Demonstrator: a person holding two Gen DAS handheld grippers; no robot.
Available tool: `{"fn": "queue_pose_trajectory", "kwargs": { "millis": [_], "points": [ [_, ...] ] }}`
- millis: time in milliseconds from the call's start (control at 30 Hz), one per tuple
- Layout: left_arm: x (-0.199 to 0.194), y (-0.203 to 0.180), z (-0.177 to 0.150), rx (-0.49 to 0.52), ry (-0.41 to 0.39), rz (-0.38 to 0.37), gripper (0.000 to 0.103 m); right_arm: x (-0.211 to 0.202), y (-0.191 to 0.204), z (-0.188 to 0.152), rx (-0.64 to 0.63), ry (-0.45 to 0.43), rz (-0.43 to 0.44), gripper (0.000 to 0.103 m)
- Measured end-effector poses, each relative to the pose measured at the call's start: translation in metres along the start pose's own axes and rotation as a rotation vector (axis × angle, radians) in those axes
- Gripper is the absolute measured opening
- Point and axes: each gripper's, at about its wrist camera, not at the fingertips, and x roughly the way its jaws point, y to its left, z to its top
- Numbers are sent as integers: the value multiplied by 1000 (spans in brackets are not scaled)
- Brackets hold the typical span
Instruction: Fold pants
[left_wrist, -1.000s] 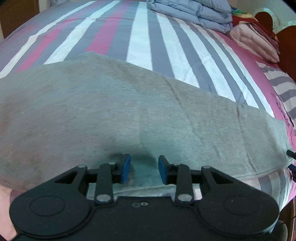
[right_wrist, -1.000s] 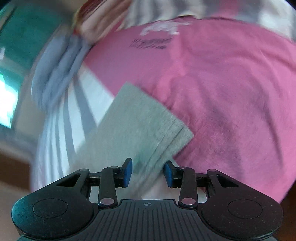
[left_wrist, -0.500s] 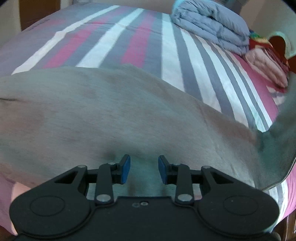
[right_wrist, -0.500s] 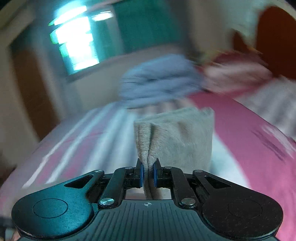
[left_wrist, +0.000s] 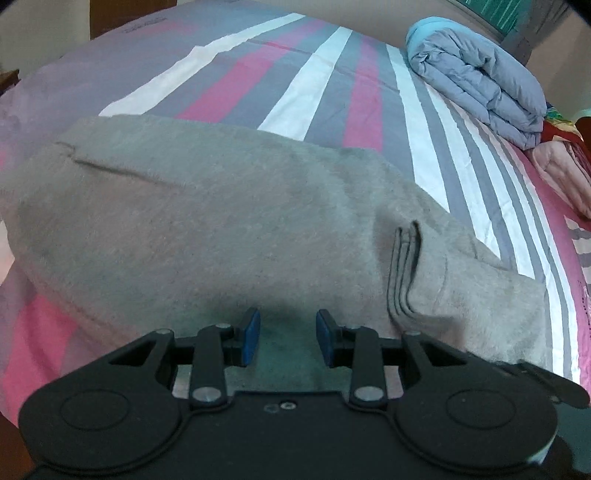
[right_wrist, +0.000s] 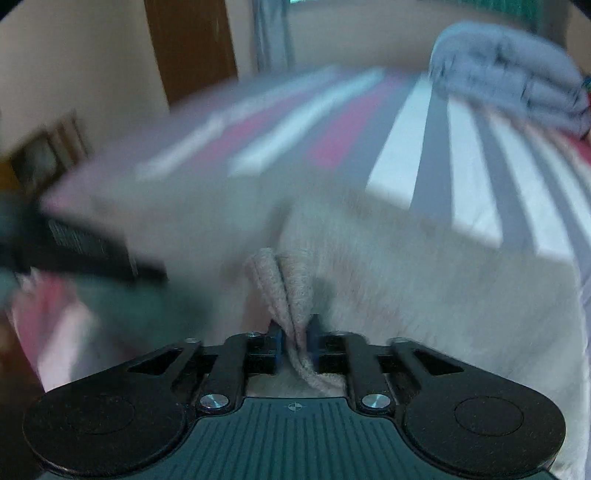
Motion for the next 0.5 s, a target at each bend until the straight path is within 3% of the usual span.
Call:
{"fn": "queue_pose_trajectory", "kwargs": {
  "millis": [33, 100, 200, 267, 367, 500],
  "points": [
    [0, 1, 0, -12, 7, -16, 27, -3, -2, -1, 8, 5, 23, 56],
    [0, -1, 1, -27, 24, -50, 27, -20, -11, 1, 51, -29, 87, 88],
    [5, -12, -1, -20, 55, -96, 33, -47, -31, 12, 116, -116, 162, 88],
    [9, -23, -5, -10, 81, -98, 36, -57, -47, 17, 125, -153, 94, 88],
    [13, -29, -9, -49, 94, -136, 38, -50, -79, 14, 116, -128, -79, 87],
    [16, -28, -5, -140, 110, -178, 39, -51, -111, -1, 218, -112, -86, 87]
  ]
}}
